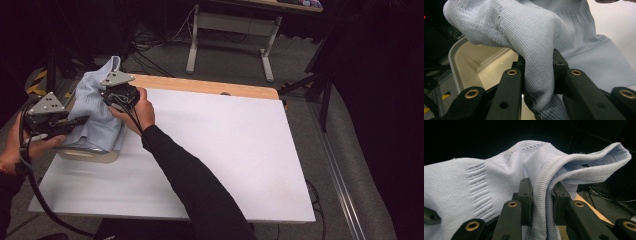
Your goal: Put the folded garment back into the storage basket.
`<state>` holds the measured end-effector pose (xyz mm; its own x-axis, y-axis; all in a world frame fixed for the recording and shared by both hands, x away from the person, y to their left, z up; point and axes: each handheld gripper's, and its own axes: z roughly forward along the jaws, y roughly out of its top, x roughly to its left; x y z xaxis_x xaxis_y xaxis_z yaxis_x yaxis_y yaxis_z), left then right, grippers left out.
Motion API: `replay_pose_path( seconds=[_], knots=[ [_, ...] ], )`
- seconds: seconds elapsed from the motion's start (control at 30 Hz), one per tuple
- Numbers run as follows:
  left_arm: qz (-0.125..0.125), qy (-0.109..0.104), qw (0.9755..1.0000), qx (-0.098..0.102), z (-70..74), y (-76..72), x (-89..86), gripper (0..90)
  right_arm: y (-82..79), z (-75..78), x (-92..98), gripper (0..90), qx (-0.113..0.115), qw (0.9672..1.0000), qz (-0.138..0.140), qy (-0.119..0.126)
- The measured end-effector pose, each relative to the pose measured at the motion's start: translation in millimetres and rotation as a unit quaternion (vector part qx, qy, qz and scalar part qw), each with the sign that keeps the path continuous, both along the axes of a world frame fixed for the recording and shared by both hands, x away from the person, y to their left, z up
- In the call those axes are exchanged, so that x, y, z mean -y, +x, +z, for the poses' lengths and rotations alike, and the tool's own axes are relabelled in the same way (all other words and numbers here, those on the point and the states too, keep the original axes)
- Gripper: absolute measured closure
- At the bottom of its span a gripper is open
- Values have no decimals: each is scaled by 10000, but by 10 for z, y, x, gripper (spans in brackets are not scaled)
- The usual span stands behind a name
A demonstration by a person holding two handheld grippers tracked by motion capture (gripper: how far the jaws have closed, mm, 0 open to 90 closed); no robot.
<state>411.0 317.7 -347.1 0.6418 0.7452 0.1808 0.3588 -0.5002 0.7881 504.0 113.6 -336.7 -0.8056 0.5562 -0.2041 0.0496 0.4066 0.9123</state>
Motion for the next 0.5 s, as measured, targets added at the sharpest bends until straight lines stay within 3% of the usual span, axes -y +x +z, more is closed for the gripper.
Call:
replay_pose_path(
  seconds=[0.17, 0.3, 0.5],
  knots=[
    [84, 184, 9998, -37, -29, 34, -27, 746, 28, -60, -49, 732, -44, 10000, -10, -24],
    [160, 115, 9997, -170, -85, 84, -68, 744, 74, -134, -107, 732, -125, 9999, -54, -90],
    [272, 205, 9992, -188, -198, 113, -97, 730, 103, -214, -133, 732, -217, 9997, -50, -107]
  ],
)
